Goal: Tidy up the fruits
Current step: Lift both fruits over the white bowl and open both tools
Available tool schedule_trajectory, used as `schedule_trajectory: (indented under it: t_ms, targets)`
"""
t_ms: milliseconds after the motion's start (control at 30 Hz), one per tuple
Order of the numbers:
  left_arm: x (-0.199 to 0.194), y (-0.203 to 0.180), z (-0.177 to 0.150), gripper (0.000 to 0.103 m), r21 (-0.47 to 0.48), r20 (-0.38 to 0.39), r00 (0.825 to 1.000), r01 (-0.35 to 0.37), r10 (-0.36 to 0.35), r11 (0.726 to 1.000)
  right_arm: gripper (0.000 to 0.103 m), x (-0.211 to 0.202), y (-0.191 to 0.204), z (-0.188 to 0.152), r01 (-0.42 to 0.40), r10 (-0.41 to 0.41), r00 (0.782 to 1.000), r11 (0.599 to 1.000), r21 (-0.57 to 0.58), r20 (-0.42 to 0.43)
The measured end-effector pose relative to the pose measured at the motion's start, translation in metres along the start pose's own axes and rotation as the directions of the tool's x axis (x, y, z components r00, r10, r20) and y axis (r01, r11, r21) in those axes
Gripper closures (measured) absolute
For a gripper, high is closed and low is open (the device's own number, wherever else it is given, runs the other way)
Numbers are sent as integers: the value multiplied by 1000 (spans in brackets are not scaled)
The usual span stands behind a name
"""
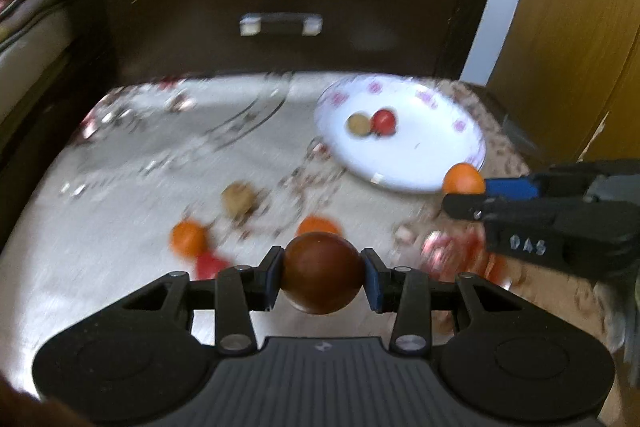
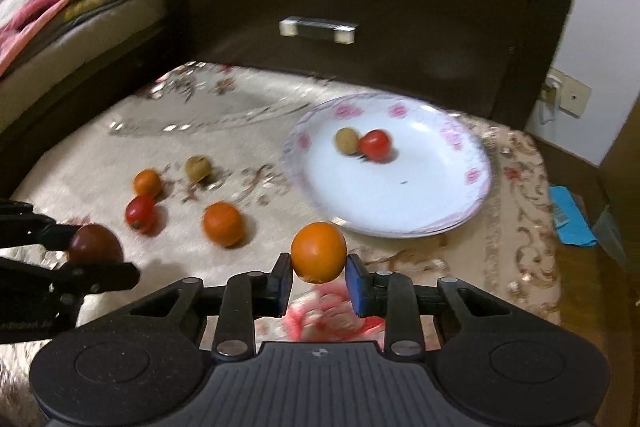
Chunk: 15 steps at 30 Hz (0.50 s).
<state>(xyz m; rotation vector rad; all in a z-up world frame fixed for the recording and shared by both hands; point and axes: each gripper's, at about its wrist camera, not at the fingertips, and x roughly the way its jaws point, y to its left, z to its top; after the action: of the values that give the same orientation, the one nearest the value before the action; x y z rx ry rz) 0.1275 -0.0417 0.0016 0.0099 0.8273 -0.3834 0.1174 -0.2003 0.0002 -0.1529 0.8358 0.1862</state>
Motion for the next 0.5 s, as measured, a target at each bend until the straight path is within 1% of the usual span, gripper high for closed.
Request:
schedule_trajectory:
  t_ms: [267,500]
  targets:
    - [37,-18,41,55,33,22,1000,13,-14,999,81,8,-28,16,40,-42,999,997,59,28]
    - [62,-27,57,55,61,15,1000,16,-17,998,81,28,-43,22,57,-59,998,996,70,16]
